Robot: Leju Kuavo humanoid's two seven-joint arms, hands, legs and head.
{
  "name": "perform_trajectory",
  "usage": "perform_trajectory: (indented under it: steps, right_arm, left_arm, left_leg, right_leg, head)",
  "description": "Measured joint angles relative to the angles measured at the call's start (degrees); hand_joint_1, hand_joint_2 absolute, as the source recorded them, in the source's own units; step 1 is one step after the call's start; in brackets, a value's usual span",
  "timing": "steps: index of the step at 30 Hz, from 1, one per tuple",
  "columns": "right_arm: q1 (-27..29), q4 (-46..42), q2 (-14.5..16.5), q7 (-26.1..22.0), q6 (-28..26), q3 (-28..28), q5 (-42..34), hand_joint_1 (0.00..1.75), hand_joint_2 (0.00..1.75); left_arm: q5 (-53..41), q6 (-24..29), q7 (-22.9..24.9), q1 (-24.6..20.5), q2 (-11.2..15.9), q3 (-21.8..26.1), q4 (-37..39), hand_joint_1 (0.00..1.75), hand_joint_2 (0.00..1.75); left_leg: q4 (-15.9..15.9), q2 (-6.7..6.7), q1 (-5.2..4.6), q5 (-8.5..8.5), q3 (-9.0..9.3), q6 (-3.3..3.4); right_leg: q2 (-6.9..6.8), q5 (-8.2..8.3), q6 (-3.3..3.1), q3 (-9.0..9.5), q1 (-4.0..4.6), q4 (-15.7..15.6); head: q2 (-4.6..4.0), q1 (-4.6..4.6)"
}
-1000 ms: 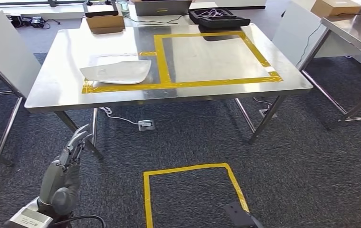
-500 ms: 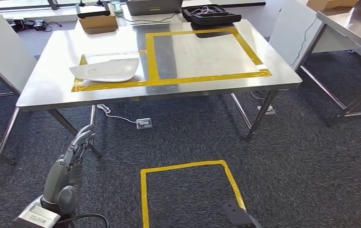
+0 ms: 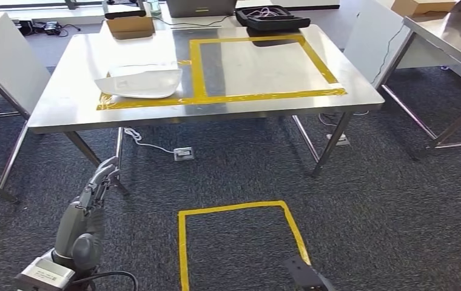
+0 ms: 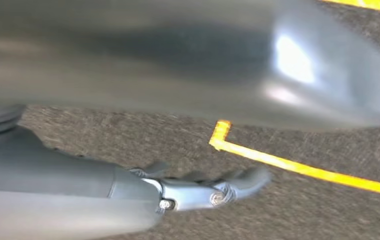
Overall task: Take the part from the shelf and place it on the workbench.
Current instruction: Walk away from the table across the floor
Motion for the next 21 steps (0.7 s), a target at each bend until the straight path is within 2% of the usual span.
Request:
perform_trajectory:
  steps: [1, 3, 7, 21]
  right_arm:
    - [-0.03, 0.01, -0.02, 0.0, 0.0, 0.01, -0.04, 0.0, 0.0]
    - [-0.08, 0.02, -0.07, 0.01, 0.0, 0.03, -0.09, 0.0, 0.0]
    - [-0.08, 0.04, -0.19, 0.03, 0.0, 0.03, -0.11, 0.0, 0.0]
    - [-0.44, 0.04, -0.19, -0.12, -0.56, 0.04, -0.4, 0.0, 0.0]
  left_arm:
    - [0.0, 0.01, 0.01, 0.0, -0.15, 0.0, 0.05, 0.0, 0.0]
    - [0.0, 0.03, 0.01, -0.01, -0.35, 0.0, 0.1, 0.0, 0.0]
    - [0.0, 0.04, 0.01, -0.01, -0.51, 0.0, 0.16, 0.0, 0.0]
    - [-0.09, 0.11, 0.02, -0.06, -0.74, 0.13, 0.05, 0.0, 0.0]
  left_leg:
    - [0.04, -0.01, -0.06, 0.12, -0.1, 0.2]
    - [0.08, 0.0, -0.14, 0.37, -0.33, 0.61]
    - [0.19, 0.02, -0.2, 0.57, -0.64, 0.93]
    - [0.23, 0.02, -0.26, 0.59, -0.8, 0.93]
  right_leg:
    - [0.01, 0.27, 0.03, 0.05, -0.05, -0.23]
    - [0.04, 0.92, 0.6, 0.09, -0.12, -0.68]
    - [0.11, 1.53, 1.18, 0.07, -0.16, -1.15]
    - [0.09, 1.57, 1.39, -0.14, -0.17, -1.18]
  head:
    - [-0.01, 0.0]
    - [0.0, 0.01]
    - [-0.01, 0.01]
    - [0.0, 0.0]
